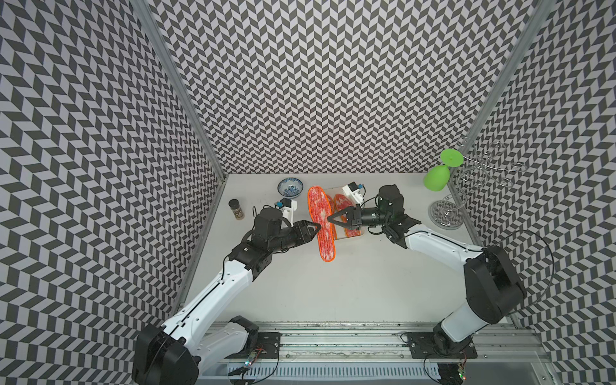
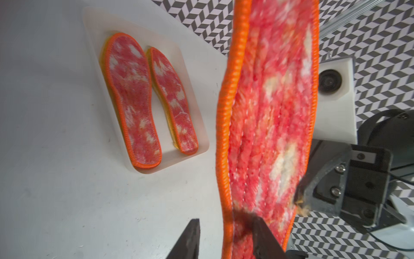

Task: Put the insoles into the storage box
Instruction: Place the insole in the storage box.

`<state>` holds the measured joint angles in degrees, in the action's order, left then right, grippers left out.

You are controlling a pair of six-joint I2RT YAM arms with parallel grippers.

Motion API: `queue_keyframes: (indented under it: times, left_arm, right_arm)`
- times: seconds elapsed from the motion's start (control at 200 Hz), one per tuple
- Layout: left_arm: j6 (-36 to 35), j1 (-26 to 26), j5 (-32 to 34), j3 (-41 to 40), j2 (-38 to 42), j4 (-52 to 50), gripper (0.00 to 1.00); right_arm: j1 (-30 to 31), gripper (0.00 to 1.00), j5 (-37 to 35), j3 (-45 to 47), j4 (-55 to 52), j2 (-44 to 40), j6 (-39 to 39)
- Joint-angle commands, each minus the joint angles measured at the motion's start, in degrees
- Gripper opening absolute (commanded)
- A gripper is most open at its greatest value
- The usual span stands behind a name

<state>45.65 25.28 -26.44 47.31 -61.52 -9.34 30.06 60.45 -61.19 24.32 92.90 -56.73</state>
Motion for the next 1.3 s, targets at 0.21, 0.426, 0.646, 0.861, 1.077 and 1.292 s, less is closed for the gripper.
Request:
queue_keyframes:
  times: [0.21, 0.426, 0.646, 0.861, 1.077, 1.292]
  left_arm:
    - [3.5, -1.1, -8.8, 0.1, 0.0, 10.5, 0.1]
    - [1.0, -2.0, -7.3, 1.1, -0.7, 6.5, 0.0]
    - [-0.6, -2.0, -2.1, 2.7, -10.5, 9.4, 0.0]
    - [2.6, 0.4, 1.4, 9.1, -26.3, 18.1, 0.0]
    - [5.0, 3.4, 2.5, 21.2, -41.9, 19.9, 0.0]
    - [5.5, 4.8, 4.4, 29.6, -52.0, 18.3, 0.0]
  right_arm:
    - [-0.5, 0.0, 1.5, 1.2, 4.2, -1.6, -1.1]
    - [-2.6, 0.07, -1.3, -0.7, -7.6, -2.1, 7.3]
    - [-8.9, 0.46, -11.1, -6.6, -33.4, -3.9, 24.6]
    - [-14.1, 0.54, -22.1, -9.5, -46.1, -6.2, 33.4]
    - [-16.8, 0.56, -22.8, -9.6, -47.1, -7.1, 33.5]
    - [-18.6, 0.57, -22.6, -10.1, -47.7, -6.9, 33.8]
